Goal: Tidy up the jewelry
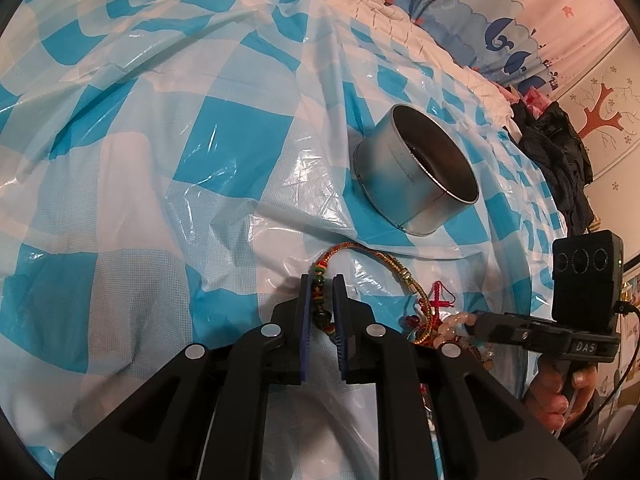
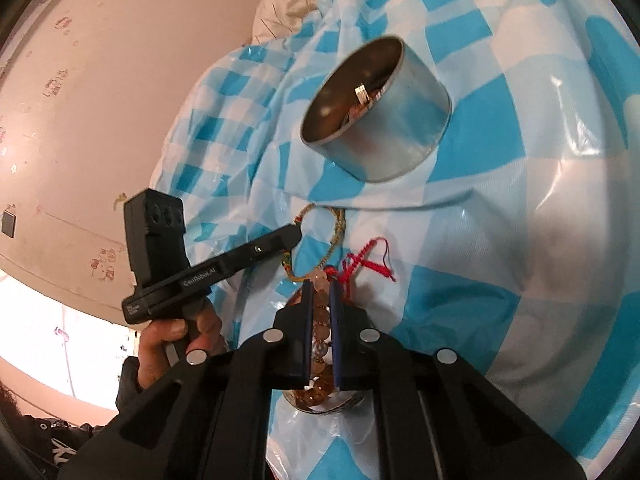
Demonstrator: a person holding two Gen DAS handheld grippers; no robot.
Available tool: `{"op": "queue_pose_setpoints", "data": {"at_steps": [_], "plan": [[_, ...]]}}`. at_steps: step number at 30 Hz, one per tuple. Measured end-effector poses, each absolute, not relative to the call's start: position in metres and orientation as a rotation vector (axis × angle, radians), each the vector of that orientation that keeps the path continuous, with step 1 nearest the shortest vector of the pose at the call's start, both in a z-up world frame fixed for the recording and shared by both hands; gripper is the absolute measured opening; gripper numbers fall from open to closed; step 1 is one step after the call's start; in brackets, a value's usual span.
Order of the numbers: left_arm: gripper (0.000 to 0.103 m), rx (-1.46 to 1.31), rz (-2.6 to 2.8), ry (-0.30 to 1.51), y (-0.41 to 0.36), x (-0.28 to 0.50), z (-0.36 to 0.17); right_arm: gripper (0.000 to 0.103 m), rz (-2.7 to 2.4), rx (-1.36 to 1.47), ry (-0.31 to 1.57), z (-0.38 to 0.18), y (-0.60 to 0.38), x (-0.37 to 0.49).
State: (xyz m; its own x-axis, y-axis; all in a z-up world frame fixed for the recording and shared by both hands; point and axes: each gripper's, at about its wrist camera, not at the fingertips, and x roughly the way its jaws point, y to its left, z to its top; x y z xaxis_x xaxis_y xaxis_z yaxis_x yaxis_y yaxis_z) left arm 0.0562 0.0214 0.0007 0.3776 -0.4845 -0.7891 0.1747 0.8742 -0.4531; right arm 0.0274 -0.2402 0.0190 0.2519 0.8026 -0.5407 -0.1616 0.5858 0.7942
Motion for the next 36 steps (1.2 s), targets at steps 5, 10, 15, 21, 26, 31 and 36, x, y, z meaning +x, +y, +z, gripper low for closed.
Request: {"op": "queue_pose_setpoints", "data": {"at_steps": [5, 10, 15, 21, 26, 31, 36], "plan": [[0.005, -0.325, -0.457, 1.061, 0.023, 0.053, 0.013, 0.008, 0.787, 0.715, 0.986, 0.042, -0.251, 0.022], [0.005, -0.338, -0.503, 1.009, 0.022, 0.047, 0.031, 0.008, 0.865, 0.747, 0.794, 0.073, -0.262, 0.013], [0.005, -0.364, -0.548, 0.968, 0.023, 0.045, 0.044, 0.008, 0.822, 0.794, 0.745, 0.076, -0.275, 0.015], [0.005, -0.353, -0.625, 0.893, 0.009, 0.046, 0.077, 0.008, 0.795, 0.797, 0.686, 0.086, -0.276, 0.03], [0.005, -0.382, -0.674, 0.8, -0.007, 0.06, 0.109, 0.008, 0.759, 0.804, 0.649, 0.092, -0.276, 0.06], [0.005, -0.404, -0.641, 0.773, -0.023, 0.093, 0.115, 0.008, 0.707, 0.768, 0.656, 0.09, -0.27, 0.081], [0.007, -0.299, -0.48, 1.045, -0.038, 0.127, 0.05, 0.014, 0.586, 0.655, 0.732, 0.072, -0.253, 0.103]]}}
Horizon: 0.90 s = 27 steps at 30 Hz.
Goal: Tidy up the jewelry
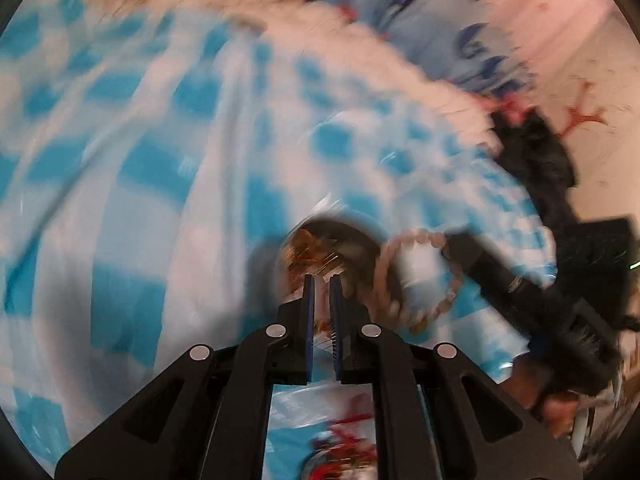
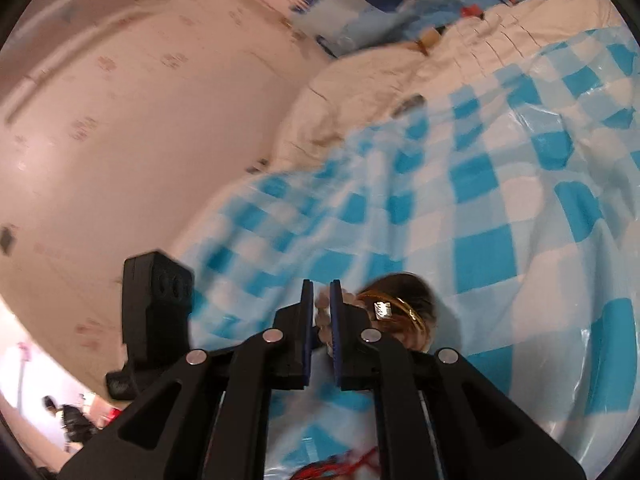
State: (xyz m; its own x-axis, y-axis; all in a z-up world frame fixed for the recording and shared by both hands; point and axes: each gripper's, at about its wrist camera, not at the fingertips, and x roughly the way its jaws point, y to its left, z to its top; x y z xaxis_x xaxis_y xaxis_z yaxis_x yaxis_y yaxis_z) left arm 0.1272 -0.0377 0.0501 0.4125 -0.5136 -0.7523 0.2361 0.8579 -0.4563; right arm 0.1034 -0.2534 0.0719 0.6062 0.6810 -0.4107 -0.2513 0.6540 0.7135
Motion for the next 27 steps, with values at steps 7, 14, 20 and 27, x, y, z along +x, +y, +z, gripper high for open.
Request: {"op": "queue_pose_setpoints", "data": {"at_steps": [7, 14, 20, 27], "plan": [[0.029, -0.241, -0.441, 0.976, -0.016, 0.099, 0.064, 0.041, 0.559, 0.619, 0.749, 0.07, -0.249, 0.1], [0.032, -0.209, -0.463, 1.023, 0.001, 0.059, 0.055, 0.048, 0.451, 0.595, 0.831, 0.07, -0.266, 0.056], [0.032, -0.123, -0.517, 1.076, -0.015, 0.035, 0.035, 0.048, 0.425, 0.567, 0.938, 0.051, -0.27, 0.011], [0.041, -0.161, -0.492, 1.074, -0.009, 0.038, 0.034, 0.048, 0.549, 0.441, 1.012, 0.043, -0.23, 0.005]]}}
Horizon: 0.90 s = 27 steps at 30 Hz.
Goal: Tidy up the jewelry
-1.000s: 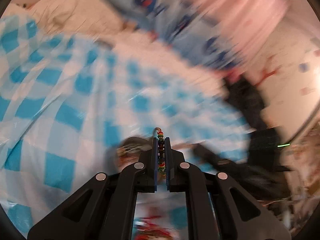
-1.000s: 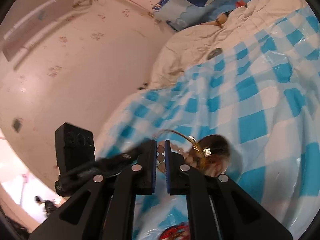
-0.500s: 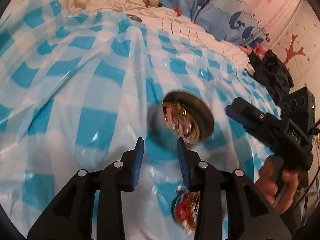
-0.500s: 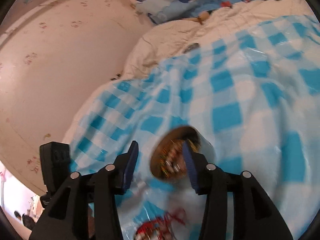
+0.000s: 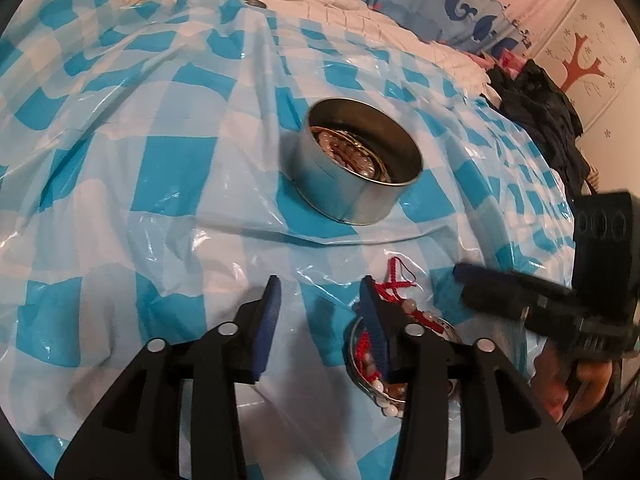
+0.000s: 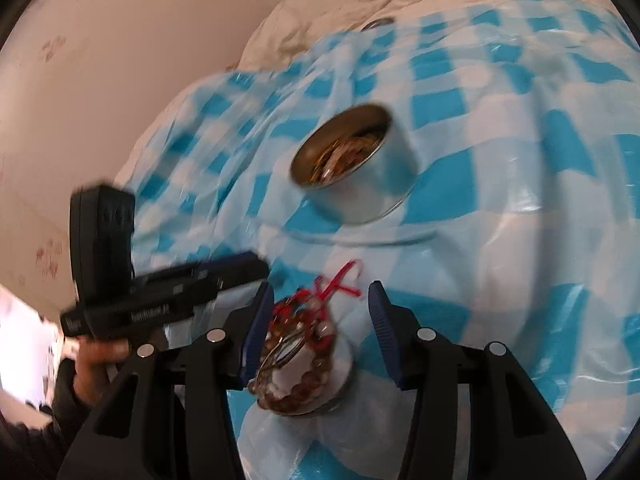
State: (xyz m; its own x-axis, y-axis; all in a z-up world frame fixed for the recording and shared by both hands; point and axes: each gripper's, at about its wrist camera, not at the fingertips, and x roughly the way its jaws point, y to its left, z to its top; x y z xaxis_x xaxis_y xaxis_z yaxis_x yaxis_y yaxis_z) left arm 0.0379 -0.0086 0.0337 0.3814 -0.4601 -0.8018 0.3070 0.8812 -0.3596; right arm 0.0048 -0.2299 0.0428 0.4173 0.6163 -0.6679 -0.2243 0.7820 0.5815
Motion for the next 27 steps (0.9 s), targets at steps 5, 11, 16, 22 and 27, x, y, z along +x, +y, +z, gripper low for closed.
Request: {"op": "queue_pose_setpoints", "data": {"at_steps": [5, 11, 16, 22, 27], "plan": [[0.042, -0.151, -0.509, 1.086, -0.013, 0.04, 0.032, 0.045, 0.56, 0.294, 1.048, 0.034, -0.205, 0.0], [0.045, -0.144, -0.505, 1.079, -0.015, 0.041, 0.034, 0.006, 0.562, 0.294, 1.033, 0.034, -0.21, -0.002], [0.047, -0.11, -0.567, 1.074, -0.024, 0.037, 0.034, 0.004, 0.57, 0.387, 0.999, 0.041, -0.227, 0.004], [0.054, 0.04, -0.644, 1.048, -0.056, 0.024, 0.029, 0.004, 0.547, 0.413, 1.01, 0.041, -0.235, 0.007], [0.015, 0.098, -0.658, 1.04, -0.063, 0.023, 0.025, 0.004, 0.516, 0.426, 1.009, 0.04, -0.243, 0.01]]}}
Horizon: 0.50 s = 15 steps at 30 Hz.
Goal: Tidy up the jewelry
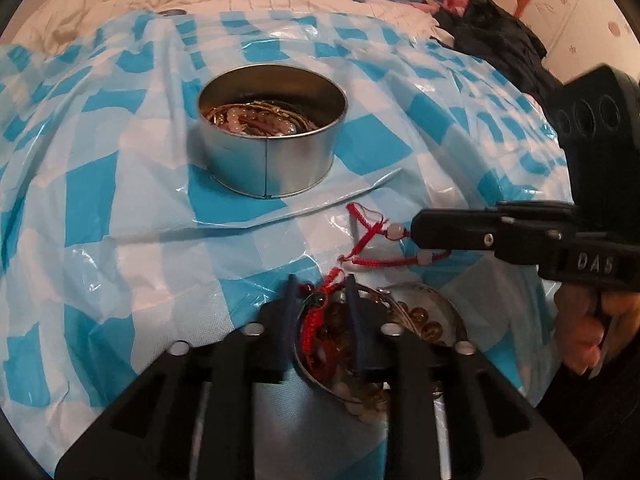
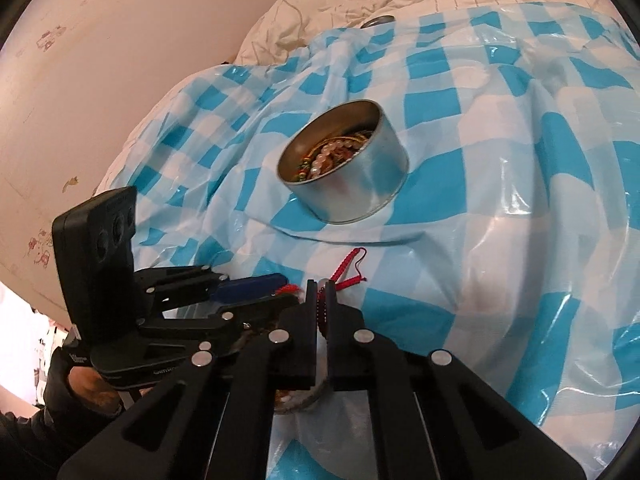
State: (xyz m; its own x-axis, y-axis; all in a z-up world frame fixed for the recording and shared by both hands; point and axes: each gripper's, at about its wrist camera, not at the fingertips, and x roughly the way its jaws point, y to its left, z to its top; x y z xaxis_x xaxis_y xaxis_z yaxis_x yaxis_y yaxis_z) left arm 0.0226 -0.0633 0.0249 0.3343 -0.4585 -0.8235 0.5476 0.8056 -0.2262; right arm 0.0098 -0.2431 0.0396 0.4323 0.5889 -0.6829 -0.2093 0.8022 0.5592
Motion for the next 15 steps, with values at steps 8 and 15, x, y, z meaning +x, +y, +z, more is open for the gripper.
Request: {"op": "queue_pose_setpoints", "data": {"at_steps": [8, 15], "plan": [[0.01, -0.027, -0.659, 1.009, -0.042, 0.03, 0.041, 0.023, 0.467, 0.444, 1.051, 0.03, -0.251, 0.015], [0.01, -0.232, -0.668, 0.986, -0.013, 0.043, 0.052, 0.055, 0.457, 0.334, 1.048, 0.03, -0.237, 0.013]]}}
